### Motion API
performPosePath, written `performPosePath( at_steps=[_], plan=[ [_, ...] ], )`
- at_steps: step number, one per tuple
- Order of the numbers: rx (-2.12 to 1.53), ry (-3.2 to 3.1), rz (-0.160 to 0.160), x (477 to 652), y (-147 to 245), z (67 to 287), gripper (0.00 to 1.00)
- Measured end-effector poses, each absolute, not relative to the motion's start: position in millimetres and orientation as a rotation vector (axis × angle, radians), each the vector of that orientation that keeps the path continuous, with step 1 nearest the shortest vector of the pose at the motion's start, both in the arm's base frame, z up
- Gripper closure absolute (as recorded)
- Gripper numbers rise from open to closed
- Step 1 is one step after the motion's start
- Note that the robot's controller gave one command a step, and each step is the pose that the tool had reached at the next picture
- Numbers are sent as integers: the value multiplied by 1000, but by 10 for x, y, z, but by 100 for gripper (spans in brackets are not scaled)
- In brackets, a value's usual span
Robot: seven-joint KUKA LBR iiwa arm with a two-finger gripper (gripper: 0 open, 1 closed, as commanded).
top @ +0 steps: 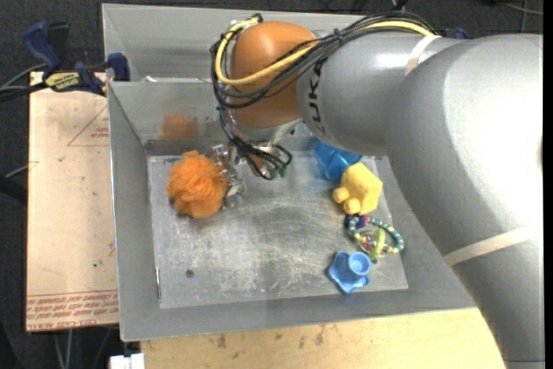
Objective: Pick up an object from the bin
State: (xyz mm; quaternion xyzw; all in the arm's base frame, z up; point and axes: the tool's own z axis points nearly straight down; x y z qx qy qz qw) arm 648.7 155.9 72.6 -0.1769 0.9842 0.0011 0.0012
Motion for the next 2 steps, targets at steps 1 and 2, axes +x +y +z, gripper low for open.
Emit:
performPosePath(
  at_steps=[1, 2],
  plan=[
    [-555, 3090, 4, 6487, 1558, 726, 100],
    [-1041, 2956, -1, 6458, 952, 2236, 100]
  ],
)
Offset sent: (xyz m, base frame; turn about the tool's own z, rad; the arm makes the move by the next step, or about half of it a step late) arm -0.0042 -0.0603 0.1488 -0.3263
